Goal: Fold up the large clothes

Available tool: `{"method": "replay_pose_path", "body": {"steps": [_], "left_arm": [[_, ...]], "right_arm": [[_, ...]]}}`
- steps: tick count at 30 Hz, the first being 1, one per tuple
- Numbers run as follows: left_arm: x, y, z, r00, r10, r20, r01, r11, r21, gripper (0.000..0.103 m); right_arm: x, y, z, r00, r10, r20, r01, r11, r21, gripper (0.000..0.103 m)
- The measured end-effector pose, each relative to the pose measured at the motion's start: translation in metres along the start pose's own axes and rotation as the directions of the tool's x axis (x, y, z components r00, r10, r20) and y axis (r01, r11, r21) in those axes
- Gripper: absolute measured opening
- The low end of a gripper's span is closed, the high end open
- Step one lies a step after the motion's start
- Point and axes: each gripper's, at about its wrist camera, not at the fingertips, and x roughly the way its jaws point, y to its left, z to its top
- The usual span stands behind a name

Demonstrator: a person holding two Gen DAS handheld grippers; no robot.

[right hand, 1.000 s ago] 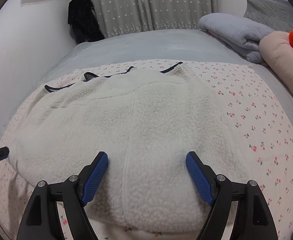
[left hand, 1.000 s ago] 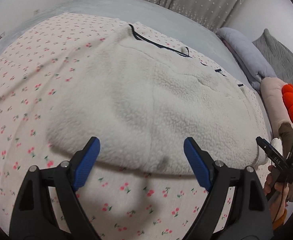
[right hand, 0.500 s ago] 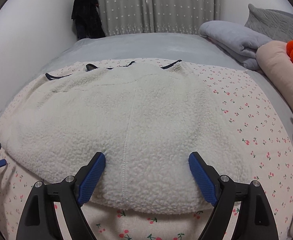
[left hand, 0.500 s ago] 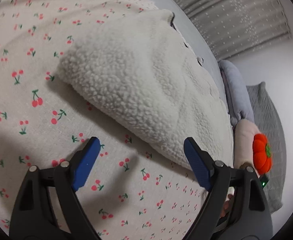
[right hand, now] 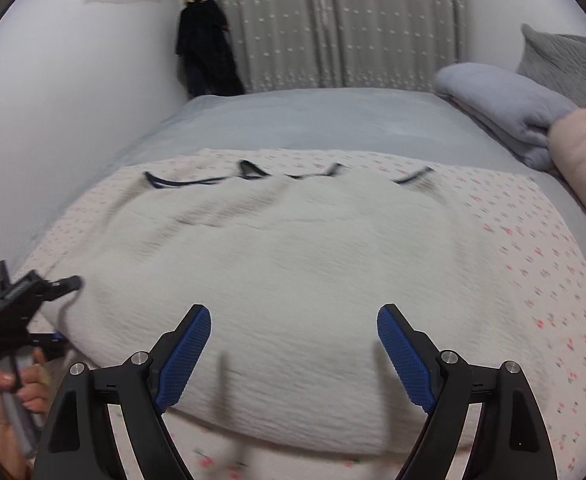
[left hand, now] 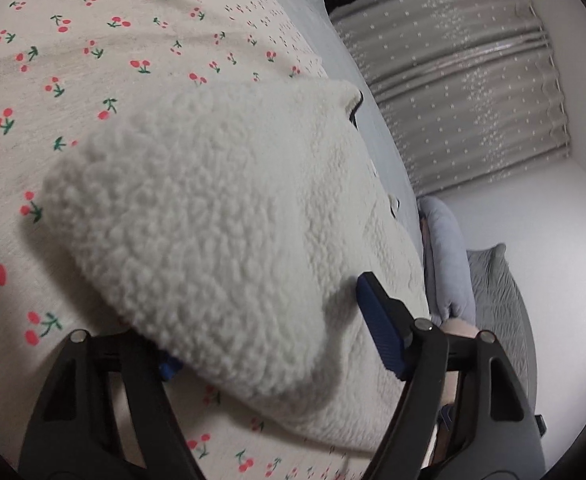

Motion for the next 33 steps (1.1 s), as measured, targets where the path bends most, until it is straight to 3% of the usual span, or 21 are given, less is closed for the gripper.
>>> {"method": "replay_pose_path", "body": {"steps": [3, 6, 7, 9, 14, 18, 23, 25, 27, 29, 33], "left_arm": [[0.001, -0.001, 0.001, 1.0, 0.008, 0.027, -0.007, 1.0, -0.021, 0.059], [-0.006, -0.007, 0.002, 0.998, 0.023, 0.061, -0.024, 0.999, 0.02, 0.041], [-0.011, -0.014, 0.001, 0.996, 0.03, 0.08, -0.036, 0.997, 0.063, 0.039], [-0.015, -0.03, 0.001, 0.993, 0.041, 0.111, -0.057, 0.988, 0.144, 0.035], [-0.03, -0.078, -0.003, 0.983, 0.008, 0.182, -0.065, 0.948, 0.311, 0.032], [-0.04, -0.133, -0.018, 0.973, -0.056, 0.222, -0.065, 0.863, 0.501, 0.031], [-0.033, -0.203, -0.057, 0.975, -0.117, 0.188, -0.053, 0.701, 0.711, 0.03], [-0.031, -0.219, -0.07, 0.977, -0.118, 0.175, -0.061, 0.636, 0.769, 0.03], [-0.026, -0.233, -0.08, 0.98, -0.11, 0.163, -0.072, 0.572, 0.817, 0.03], [-0.025, -0.236, -0.088, 0.984, -0.103, 0.146, -0.07, 0.53, 0.845, 0.03], [-0.017, -0.236, -0.109, 0.993, -0.074, 0.093, -0.05, 0.449, 0.892, 0.031]], "right_arm": [[0.01, 0.027, 0.003, 0.999, 0.049, 0.006, -0.048, 0.997, -0.06, 0.08], [0.023, 0.038, -0.005, 0.998, 0.06, -0.034, -0.062, 0.996, -0.065, 0.064], [0.027, 0.039, -0.008, 0.996, 0.075, -0.052, -0.078, 0.995, -0.058, 0.057], [0.035, 0.042, -0.015, 0.993, 0.088, -0.075, -0.092, 0.995, -0.045, 0.052], [0.055, 0.032, -0.024, 0.98, 0.152, -0.131, -0.149, 0.988, 0.034, 0.049], [0.061, 0.017, -0.027, 0.964, 0.226, -0.138, -0.209, 0.969, 0.132, 0.048], [0.063, 0.013, -0.028, 0.957, 0.257, -0.137, -0.234, 0.958, 0.167, 0.048], [0.058, -0.001, -0.027, 0.938, 0.321, -0.128, -0.285, 0.928, 0.241, 0.047], [0.049, -0.024, -0.03, 0.906, 0.409, -0.111, -0.344, 0.863, 0.37, 0.046], [0.035, -0.047, -0.034, 0.889, 0.453, -0.066, -0.376, 0.805, 0.46, 0.05], [-0.001, -0.095, -0.042, 0.932, 0.363, 0.014, -0.315, 0.788, 0.529, 0.058]]}}
